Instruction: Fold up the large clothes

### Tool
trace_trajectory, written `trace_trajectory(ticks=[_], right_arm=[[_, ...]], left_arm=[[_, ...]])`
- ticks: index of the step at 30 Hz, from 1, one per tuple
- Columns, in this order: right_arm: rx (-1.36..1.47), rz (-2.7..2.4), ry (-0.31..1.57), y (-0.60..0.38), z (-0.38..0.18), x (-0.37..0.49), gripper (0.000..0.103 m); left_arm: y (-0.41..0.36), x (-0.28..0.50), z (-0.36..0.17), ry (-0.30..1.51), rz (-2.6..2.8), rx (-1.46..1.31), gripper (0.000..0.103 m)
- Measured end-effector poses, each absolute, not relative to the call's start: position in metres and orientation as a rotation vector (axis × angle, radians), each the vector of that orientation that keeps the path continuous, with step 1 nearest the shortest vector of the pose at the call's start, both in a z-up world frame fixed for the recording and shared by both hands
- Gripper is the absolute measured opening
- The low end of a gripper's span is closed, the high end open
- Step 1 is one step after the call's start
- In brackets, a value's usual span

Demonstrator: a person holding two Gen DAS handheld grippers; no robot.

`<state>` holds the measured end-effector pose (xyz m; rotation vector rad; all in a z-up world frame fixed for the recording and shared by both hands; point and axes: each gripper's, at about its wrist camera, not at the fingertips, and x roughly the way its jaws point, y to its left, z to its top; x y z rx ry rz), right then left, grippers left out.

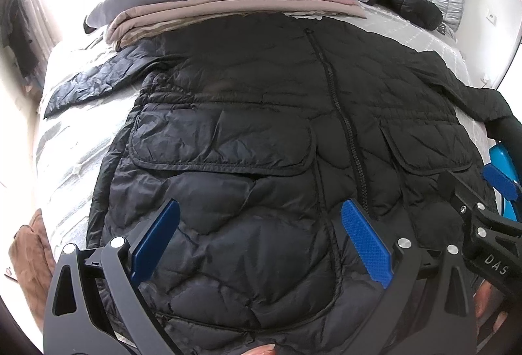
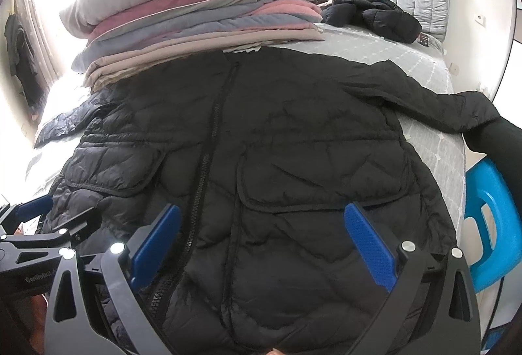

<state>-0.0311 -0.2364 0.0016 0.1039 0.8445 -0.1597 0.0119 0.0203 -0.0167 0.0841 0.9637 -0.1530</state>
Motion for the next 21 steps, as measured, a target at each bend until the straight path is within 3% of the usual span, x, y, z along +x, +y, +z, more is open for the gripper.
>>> trace_trajectory(ticks=[21], right_arm=[[0.185,-0.161,0.858,-0.251,0.001,-0.031,0.097]], left_arm=[[0.023,0.016,-0.024,0.982,-0.138,0.076,0.096]])
